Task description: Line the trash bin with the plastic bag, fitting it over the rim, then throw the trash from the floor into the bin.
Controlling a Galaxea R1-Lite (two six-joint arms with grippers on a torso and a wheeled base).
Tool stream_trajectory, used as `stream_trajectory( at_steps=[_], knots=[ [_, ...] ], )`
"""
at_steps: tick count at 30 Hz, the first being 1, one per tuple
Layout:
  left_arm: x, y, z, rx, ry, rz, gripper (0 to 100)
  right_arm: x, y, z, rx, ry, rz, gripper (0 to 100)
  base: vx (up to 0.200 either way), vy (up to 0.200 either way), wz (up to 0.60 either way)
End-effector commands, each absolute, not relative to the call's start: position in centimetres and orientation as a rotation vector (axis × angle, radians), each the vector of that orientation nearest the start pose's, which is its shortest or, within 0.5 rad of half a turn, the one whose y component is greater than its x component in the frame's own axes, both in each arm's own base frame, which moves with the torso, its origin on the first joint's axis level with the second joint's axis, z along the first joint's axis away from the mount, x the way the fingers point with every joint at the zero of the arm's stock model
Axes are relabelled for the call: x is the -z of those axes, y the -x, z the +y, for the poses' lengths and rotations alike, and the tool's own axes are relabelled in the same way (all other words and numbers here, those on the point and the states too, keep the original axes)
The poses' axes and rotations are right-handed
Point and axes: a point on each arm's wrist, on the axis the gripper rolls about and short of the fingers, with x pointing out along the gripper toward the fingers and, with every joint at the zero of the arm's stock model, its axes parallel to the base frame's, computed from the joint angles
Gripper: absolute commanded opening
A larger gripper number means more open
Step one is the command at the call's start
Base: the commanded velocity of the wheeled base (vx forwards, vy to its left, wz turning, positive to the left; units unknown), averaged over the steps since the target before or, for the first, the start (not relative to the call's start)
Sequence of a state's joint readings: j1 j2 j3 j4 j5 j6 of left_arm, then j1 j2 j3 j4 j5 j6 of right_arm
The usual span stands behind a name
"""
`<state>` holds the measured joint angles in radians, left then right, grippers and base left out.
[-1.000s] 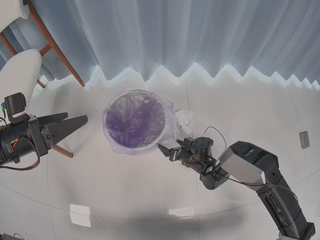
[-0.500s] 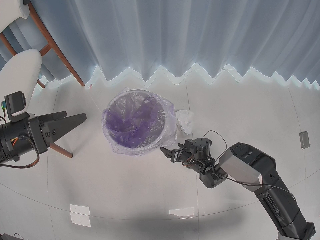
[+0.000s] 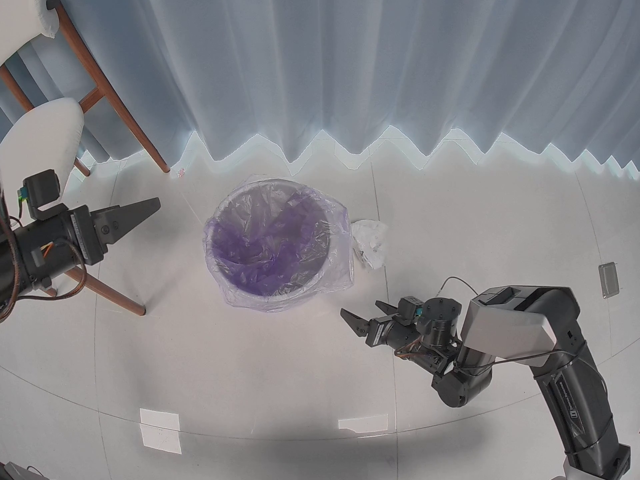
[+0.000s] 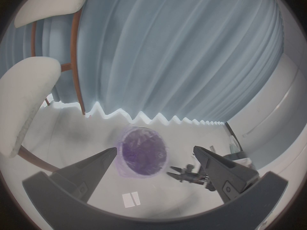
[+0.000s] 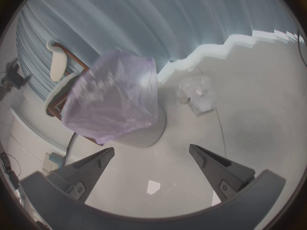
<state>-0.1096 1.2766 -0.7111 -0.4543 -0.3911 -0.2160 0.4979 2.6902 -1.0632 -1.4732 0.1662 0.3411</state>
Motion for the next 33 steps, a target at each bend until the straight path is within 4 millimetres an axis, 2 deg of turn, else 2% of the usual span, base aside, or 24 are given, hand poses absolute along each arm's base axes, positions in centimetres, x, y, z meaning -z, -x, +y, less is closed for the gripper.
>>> stream_trajectory(
  at_steps=[1, 6, 10, 12, 13, 16, 17, 18, 24, 28, 31, 33],
  knots=[
    [-19.7, -26.8, -0.2, 0.34, 0.262, 0.277, 100, 2.3, -35.3, 19.2, -0.634, -0.352, 0.244, 100, 0.0, 0.0, 0.0],
    [-16.0, -30.1, 0.6, 0.308, 0.279, 0.327, 100, 2.4, -34.4, 18.4, -0.615, -0.362, 0.292, 100, 0.0, 0.0, 0.0],
    [-12.9, -32.7, 2.0, 0.265, 0.295, 0.37, 100, 3.1, -33.9, 18.1, -0.61, -0.347, 0.322, 100, 0.0, 0.0, 0.0],
    [-12.3, -33.5, 2.5, 0.25, 0.301, 0.374, 100, 3.1, -33.6, 18.0, -0.607, -0.35, 0.333, 100, 0.0, 0.0, 0.0],
    [-10.8, -34.7, 3.2, 0.23, 0.31, 0.401, 100, 3.4, -33.1, 17.8, -0.6, -0.35, 0.36, 100, 0.0, 0.0, 0.0],
    [-8.0, -36.5, 4.1, 0.206, 0.324, 0.454, 100, 3.6, -32.3, 17.2, -0.589, -0.347, 0.398, 100, 0.0, 0.0, 0.0],
    [-8.0, -36.5, 4.1, 0.206, 0.324, 0.454, 100, 3.6, -32.3, 17.2, -0.589, -0.347, 0.398, 100, 0.0, 0.0, 0.0],
    [-6.1, -37.4, 4.7, 0.192, 0.333, 0.476, 100, 3.7, -31.8, 17.0, -0.585, -0.344, 0.415, 100, 0.0, 0.0, 0.0],
    [-3.8, -39.0, 5.1, 0.193, 0.325, 0.477, 100, 3.7, -31.8, 17.1, -0.589, -0.344, 0.414, 100, 0.0, 0.0, 0.0],
    [-3.3, -40.9, 5.1, 0.228, 0.33, 0.45, 100, 3.7, -32.1, 17.1, -0.587, -0.346, 0.407, 100, 0.0, 0.0, 0.0],
    [-1.9, -41.9, 4.3, 0.311, 0.351, 0.469, 100, 4.0, -32.1, 17.0, -0.584, -0.346, 0.415, 100, 0.0, 0.0, 0.0],
    [-2.0, -42.3, 4.0, 0.372, 0.354, 0.451, 100, 4.1, -32.1, 17.1, -0.585, -0.346, 0.415, 100, 0.0, 0.0, 0.0]
  ],
)
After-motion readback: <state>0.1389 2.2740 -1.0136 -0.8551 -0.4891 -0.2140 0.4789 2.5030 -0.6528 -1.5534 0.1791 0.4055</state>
